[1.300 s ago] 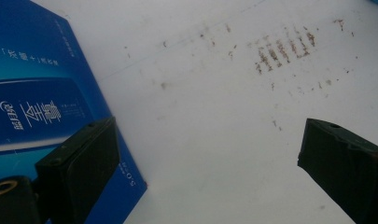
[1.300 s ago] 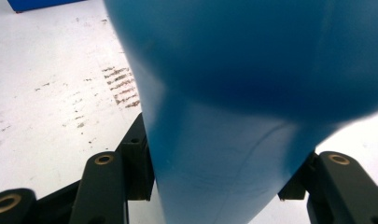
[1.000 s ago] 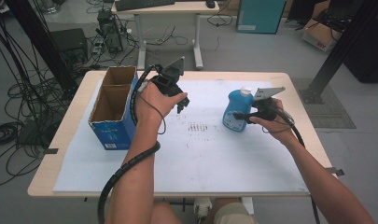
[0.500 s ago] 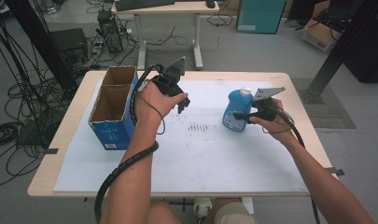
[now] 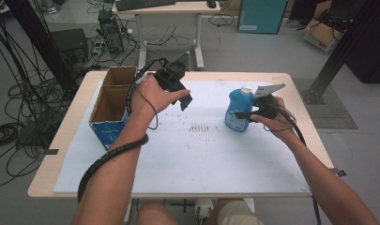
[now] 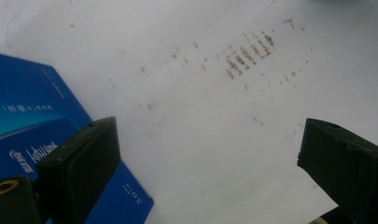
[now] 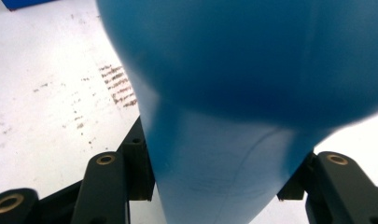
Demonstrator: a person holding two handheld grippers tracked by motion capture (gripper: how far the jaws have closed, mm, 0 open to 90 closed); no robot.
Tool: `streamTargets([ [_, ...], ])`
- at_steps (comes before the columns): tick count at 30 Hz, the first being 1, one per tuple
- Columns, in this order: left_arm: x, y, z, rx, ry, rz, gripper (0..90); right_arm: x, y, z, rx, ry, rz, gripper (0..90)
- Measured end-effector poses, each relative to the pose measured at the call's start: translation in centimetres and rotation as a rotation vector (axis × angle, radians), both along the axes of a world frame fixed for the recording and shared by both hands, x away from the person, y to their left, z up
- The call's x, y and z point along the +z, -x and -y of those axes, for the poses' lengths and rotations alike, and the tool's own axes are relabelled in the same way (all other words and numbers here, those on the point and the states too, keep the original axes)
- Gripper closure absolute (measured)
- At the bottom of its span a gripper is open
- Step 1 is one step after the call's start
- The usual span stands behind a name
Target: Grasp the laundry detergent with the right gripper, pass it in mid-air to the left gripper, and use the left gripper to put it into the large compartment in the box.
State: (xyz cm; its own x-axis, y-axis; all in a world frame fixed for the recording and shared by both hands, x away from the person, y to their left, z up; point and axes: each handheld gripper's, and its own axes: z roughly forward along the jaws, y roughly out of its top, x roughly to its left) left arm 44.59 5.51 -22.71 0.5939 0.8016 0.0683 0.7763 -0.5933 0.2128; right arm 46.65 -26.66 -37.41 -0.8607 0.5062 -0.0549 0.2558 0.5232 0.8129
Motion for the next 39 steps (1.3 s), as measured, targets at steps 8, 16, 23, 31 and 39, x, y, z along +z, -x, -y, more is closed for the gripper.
streamTargets([
  [8,2.5,-1.0,-0.1,-0.149,-0.020,0.007,5.8,2.5,-0.7,0.0,0.011,-0.051,-0.013,44.7],
  [16,5.0,-1.8,-0.1,-0.279,-0.033,0.039,5.9,5.1,-1.5,-0.9,0.031,-0.072,-0.050,44.7],
  [23,6.4,-2.7,-0.1,-0.406,-0.025,0.041,5.7,8.1,-2.6,-4.5,0.115,-0.062,-0.079,44.7],
  [31,7.4,-2.6,0.1,-0.496,-0.023,0.019,5.3,9.2,-2.6,-8.7,0.230,-0.028,-0.080,44.7],
  [39,7.5,-1.0,0.2,-0.573,-0.039,-0.011,5.5,8.7,-1.2,-12.3,0.308,0.003,-0.084,44.6],
])
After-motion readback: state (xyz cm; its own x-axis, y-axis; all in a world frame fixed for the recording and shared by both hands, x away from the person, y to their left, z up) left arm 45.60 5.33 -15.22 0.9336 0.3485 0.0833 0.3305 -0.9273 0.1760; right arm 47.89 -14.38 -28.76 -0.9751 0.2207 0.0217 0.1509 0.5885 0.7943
